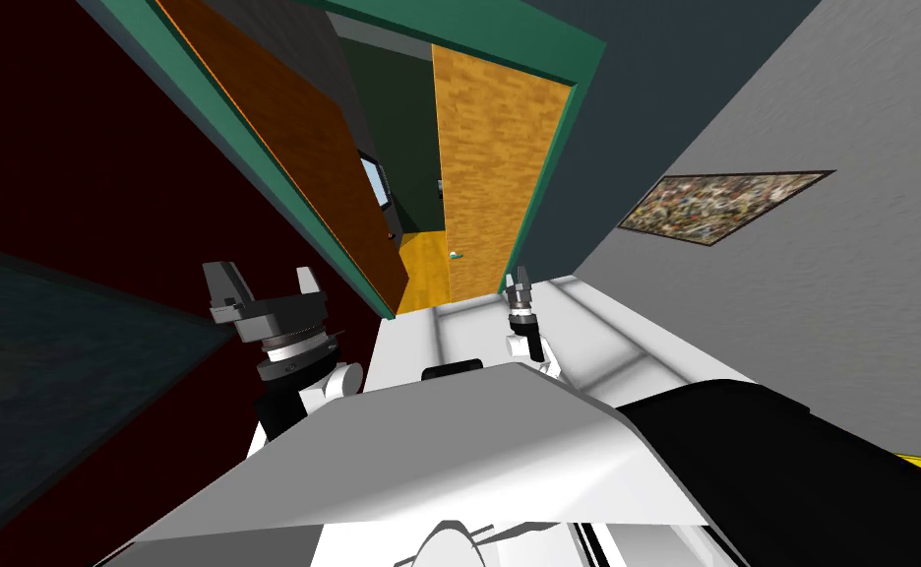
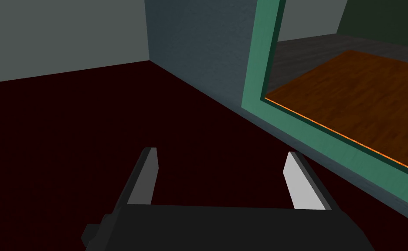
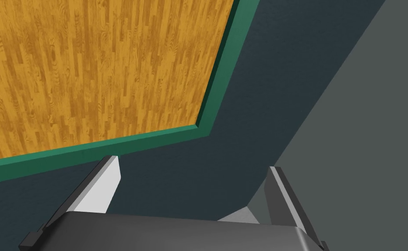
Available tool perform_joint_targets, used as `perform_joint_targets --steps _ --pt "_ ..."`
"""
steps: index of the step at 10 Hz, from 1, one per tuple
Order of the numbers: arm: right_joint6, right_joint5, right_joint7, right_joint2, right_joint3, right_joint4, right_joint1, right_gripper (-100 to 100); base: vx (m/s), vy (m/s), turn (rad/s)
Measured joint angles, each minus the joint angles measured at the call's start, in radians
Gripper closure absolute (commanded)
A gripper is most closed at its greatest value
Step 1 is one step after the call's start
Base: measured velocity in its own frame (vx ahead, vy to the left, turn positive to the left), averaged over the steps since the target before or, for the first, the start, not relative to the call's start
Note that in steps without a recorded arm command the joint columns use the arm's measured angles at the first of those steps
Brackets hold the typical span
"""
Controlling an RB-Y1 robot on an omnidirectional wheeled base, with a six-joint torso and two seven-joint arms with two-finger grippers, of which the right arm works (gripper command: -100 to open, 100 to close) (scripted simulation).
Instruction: Push the door open
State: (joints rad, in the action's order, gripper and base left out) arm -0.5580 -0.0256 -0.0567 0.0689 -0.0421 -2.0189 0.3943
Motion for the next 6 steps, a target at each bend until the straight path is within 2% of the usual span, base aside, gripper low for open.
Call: perform_joint_targets --steps 1,6 --pt "-0.011 0.003 0.001 0.002 0.001 0.026 -0.003 -100 0.097 -0.016 0.059" --pt "-0.037 0.020 0.004 0.013 -0.006 0.174 -0.071 -100 0.094 -0.002 0.059"
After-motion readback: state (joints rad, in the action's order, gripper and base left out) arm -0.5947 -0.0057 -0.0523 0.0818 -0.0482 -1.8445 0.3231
